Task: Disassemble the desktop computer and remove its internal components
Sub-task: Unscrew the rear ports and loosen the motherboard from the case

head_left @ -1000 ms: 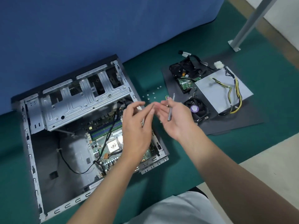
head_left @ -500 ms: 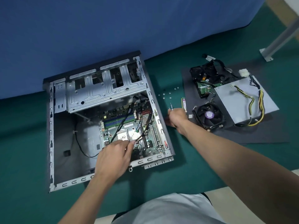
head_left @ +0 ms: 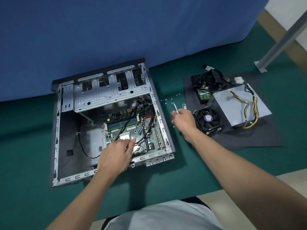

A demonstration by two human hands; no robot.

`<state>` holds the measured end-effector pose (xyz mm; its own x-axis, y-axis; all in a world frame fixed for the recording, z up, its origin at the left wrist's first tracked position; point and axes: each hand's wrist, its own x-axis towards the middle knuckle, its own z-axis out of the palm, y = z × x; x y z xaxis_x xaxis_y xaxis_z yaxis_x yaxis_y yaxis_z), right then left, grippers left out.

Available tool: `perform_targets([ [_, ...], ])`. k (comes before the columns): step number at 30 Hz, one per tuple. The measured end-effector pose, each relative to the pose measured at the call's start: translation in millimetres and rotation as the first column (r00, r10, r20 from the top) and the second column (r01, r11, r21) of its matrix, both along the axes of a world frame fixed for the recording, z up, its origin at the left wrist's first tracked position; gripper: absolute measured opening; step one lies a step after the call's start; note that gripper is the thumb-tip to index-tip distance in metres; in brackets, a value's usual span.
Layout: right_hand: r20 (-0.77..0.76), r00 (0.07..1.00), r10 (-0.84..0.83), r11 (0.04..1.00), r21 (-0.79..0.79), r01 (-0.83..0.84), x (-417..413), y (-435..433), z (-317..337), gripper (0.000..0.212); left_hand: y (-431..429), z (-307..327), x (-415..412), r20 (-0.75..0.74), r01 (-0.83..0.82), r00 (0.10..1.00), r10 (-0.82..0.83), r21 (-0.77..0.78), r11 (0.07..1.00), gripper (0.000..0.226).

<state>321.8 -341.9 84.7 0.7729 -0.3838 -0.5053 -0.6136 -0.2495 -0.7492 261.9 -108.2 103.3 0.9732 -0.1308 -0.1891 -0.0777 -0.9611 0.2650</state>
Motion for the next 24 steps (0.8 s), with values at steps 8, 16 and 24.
perform_targets([
  [8, 0.212, 0.974, 0.082, 0.965, -0.261, -0.024, -72.3, 33.6, 60.7, 0.033, 20.5, 4.5, -25.7, 0.139, 0.189, 0.973, -0.185, -0.016, 0.982, 0.052],
  [16, 0.22, 0.971, -0.098, 0.979, -0.155, 0.134, -157.8, 96.4, 54.4, 0.027, 71.7, 4.6, -59.1, 0.133, 0.297, 0.948, -0.288, -0.055, 0.953, 0.049],
  [24, 0.202, 0.975, -0.088, 0.994, -0.045, 0.099, -176.1, 127.8, 39.0, 0.027, 113.9, 9.1, -67.5, 0.142, 0.229, 0.967, -0.213, -0.11, 0.967, 0.045],
])
